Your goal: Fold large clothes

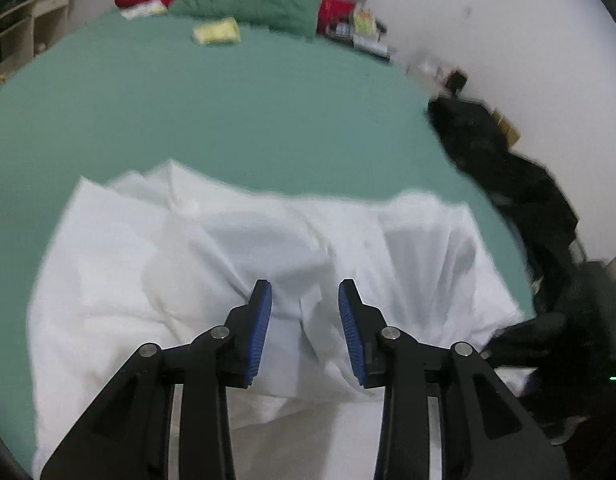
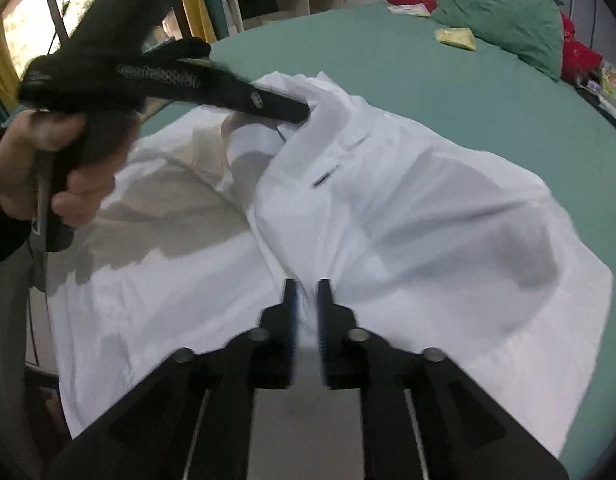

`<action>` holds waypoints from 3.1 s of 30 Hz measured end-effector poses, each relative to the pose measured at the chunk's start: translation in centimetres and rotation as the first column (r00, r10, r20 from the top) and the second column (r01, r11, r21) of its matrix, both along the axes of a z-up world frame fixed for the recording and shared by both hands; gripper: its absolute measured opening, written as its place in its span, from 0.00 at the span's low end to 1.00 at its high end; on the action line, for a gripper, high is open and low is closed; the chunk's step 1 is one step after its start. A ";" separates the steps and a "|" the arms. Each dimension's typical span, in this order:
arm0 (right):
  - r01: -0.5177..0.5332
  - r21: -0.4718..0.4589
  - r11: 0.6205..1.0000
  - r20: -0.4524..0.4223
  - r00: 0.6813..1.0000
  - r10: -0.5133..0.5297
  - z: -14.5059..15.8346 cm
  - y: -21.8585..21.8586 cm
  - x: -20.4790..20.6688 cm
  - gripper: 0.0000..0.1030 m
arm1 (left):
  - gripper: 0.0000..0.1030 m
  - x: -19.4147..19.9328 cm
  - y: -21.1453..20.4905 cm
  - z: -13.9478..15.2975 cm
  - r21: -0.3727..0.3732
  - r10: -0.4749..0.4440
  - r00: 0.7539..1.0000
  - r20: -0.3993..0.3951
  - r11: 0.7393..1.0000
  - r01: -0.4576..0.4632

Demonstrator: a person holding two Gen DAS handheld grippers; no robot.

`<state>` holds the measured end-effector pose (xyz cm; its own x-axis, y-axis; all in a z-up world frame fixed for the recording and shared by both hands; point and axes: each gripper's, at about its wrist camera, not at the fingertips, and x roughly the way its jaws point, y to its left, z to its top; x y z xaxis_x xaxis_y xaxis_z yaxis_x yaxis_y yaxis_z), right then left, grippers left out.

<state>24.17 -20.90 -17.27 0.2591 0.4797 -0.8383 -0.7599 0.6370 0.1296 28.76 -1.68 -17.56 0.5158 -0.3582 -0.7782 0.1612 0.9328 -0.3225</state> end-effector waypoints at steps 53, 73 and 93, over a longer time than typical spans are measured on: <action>0.531 -0.273 0.802 -0.137 0.804 -0.579 1.9 -25.6 -9.8 0.61 | 0.53 -23.4 16.0 -2.5 0.223 0.229 0.948 -0.221 0.958 -0.180; 0.541 -0.180 0.822 -0.109 0.819 -0.563 6.9 -26.6 -13.4 0.02 | 0.07 -26.2 16.7 5.7 0.167 0.211 0.976 -0.058 0.966 -0.199; 0.588 0.004 0.809 -0.080 0.807 -0.585 13.3 -28.2 -14.8 0.02 | 0.07 -29.7 15.8 13.0 0.107 0.178 0.983 0.044 0.977 -0.182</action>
